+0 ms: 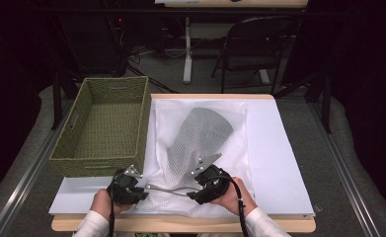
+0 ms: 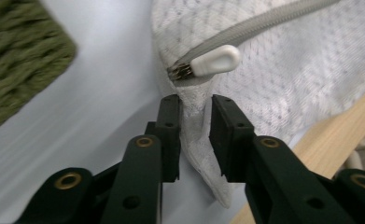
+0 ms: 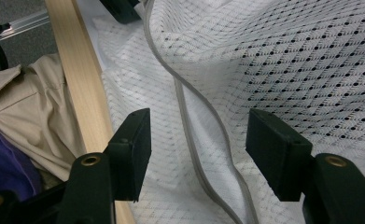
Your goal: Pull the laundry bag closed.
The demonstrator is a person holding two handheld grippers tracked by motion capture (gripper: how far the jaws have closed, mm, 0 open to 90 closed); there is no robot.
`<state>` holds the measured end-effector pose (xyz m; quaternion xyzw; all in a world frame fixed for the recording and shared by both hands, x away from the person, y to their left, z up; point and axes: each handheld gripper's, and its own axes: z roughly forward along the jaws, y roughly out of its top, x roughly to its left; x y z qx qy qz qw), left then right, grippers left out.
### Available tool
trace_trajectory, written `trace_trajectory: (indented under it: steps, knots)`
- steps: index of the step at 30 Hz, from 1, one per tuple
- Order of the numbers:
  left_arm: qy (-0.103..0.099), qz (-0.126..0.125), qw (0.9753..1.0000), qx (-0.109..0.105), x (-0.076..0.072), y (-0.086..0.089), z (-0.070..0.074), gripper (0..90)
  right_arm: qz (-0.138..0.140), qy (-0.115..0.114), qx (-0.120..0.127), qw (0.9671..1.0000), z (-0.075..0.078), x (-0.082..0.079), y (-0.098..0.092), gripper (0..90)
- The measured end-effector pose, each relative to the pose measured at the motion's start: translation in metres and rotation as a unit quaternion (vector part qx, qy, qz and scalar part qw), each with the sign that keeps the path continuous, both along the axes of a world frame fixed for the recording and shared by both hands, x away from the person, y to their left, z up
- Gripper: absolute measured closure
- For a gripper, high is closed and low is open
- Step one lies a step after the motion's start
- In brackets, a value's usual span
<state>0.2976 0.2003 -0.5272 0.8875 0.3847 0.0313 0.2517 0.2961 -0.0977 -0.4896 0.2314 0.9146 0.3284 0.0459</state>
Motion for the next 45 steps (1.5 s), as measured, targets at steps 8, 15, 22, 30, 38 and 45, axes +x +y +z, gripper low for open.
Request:
trace_trajectory:
  steps: [8, 15, 22, 30, 38, 45]
  knots:
    - [-0.023, 0.059, 0.9972, -0.039, 0.009, 0.017, 0.010, 69.5, 0.003, 0.000, -0.004, 1.0000, 0.000, -0.001, 0.001, 40.5]
    - [-0.025, 0.054, 0.9980, -0.022, 0.021, 0.003, 0.001, 69.1, 0.010, 0.000, -0.007, 0.9999, -0.001, -0.002, 0.006, 40.7]
    - [-0.016, 0.033, 0.9993, -0.005, 0.025, -0.006, -0.007, 68.2, 0.018, -0.002, -0.007, 0.9998, -0.001, -0.002, 0.007, 40.7]
    - [-0.020, 0.034, 0.9990, -0.022, 0.027, -0.008, -0.008, 66.3, 0.022, 0.001, -0.009, 0.9997, -0.002, -0.004, 0.010, 40.8]
    - [-0.020, 0.007, 0.9998, -0.001, 0.021, -0.017, -0.013, 90.0, 0.020, 0.006, -0.011, 0.9997, -0.003, -0.004, 0.011, 41.1]
    - [-0.015, 0.003, 0.9999, -0.001, 0.016, -0.015, -0.008, 89.2, 0.024, 0.000, -0.013, 0.9996, -0.002, -0.003, 0.008, 41.1]
